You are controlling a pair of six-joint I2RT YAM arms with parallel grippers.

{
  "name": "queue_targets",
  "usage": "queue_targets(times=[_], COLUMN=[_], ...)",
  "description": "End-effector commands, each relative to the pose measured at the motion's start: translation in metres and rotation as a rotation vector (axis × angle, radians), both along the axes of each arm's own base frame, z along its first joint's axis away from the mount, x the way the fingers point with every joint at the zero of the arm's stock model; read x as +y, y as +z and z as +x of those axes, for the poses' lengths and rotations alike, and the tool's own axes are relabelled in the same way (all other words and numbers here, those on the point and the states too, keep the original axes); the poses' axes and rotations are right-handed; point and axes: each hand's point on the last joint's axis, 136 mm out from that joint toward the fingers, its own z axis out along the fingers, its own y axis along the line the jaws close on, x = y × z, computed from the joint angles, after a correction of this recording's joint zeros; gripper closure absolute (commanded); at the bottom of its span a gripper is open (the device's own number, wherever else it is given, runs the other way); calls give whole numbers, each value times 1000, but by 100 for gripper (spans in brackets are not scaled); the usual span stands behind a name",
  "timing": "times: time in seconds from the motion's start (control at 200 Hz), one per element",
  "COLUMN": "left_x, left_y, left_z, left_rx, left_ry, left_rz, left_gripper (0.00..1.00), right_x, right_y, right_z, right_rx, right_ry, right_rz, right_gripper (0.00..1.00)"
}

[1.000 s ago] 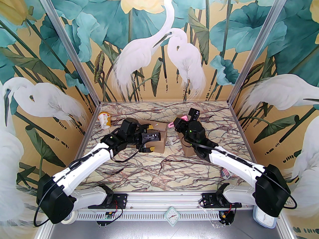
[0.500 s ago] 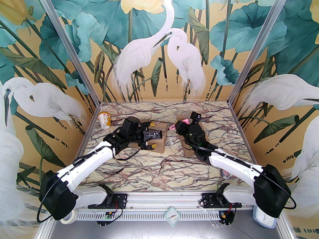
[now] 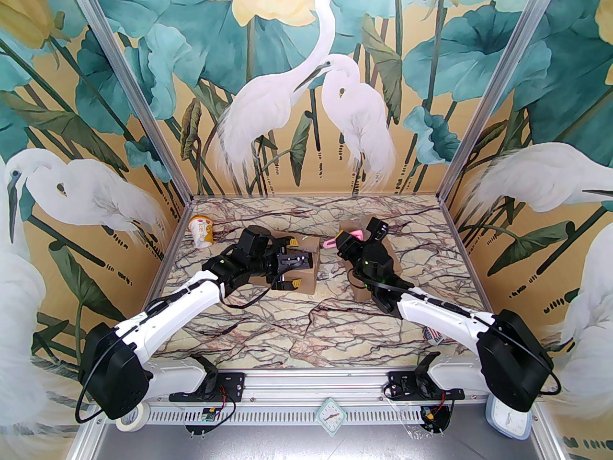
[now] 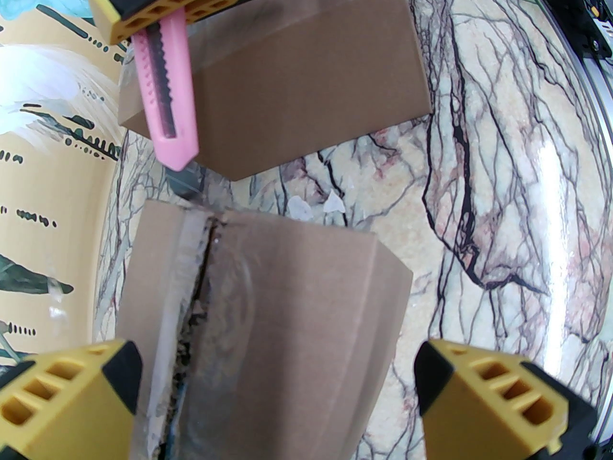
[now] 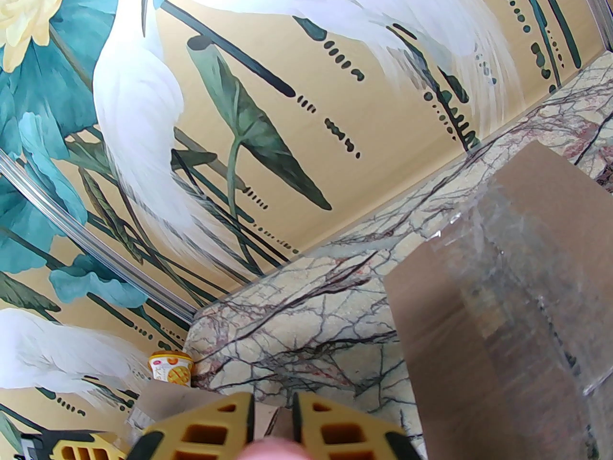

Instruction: Unpack the express box

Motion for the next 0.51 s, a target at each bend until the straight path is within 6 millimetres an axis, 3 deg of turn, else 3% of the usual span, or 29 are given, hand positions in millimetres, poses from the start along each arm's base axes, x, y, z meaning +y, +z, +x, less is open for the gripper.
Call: queue_targets(times=[0.0,0.35,0.5], left_x=[-1,6,9], left_y=[-6,-5,-7], left_z=[0,16,20], left_rx=[21,10,28], left_ry=[-1,46,54], left_rz=[-19,-41,-58], left_gripper=[0,0,0], right_x=[2,18,20], right_y=[9,2,-9], right_z=[-2,1,0], right_rx=[-27,-11,34], right_ry=[8,64,75], right_rz=[49,96,102], right_gripper=[100,100,100])
